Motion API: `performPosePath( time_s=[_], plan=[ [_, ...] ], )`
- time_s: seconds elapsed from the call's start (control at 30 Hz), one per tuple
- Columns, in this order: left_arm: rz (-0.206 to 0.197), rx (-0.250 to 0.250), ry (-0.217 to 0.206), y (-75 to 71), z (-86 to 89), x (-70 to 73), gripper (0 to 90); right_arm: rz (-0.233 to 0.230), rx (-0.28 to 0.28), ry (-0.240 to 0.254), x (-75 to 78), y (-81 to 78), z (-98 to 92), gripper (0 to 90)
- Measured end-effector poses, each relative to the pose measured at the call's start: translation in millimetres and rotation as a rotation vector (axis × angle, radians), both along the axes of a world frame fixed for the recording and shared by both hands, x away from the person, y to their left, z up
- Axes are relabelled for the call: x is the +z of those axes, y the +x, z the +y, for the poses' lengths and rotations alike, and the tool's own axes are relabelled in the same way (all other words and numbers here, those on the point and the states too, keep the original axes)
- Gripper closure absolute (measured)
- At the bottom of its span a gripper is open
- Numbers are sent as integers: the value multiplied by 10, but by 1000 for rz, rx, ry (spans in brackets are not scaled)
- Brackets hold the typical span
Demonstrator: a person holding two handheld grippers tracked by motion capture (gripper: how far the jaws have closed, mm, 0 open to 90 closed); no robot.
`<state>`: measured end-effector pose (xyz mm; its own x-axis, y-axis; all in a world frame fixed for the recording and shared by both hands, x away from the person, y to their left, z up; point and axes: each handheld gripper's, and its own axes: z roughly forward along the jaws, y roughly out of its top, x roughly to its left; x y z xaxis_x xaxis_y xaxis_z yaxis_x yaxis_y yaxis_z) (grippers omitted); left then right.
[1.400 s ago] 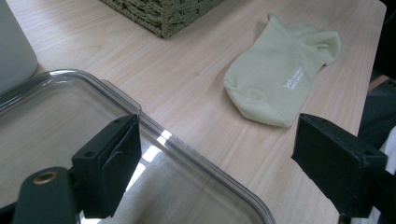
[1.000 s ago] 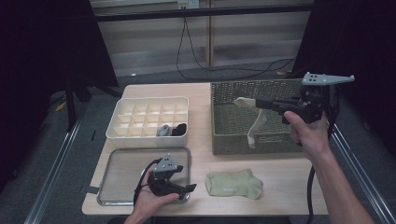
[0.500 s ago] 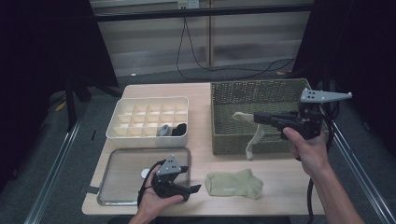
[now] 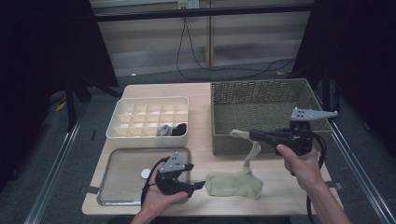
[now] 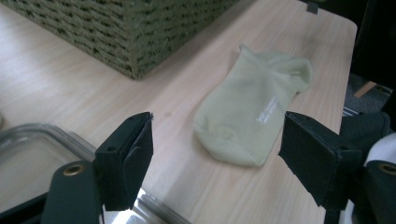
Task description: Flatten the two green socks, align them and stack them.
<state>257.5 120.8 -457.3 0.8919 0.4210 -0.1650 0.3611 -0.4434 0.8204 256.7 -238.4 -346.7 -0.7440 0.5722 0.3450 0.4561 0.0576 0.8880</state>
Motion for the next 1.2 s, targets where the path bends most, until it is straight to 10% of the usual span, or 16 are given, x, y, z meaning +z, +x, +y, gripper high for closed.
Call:
performPosePath(
  time_s=[1.2],
  plan=[
    [-70, -68, -41, 193, -357, 177, 521, 139, 119, -55, -683, -66, 512, 898]
  ],
)
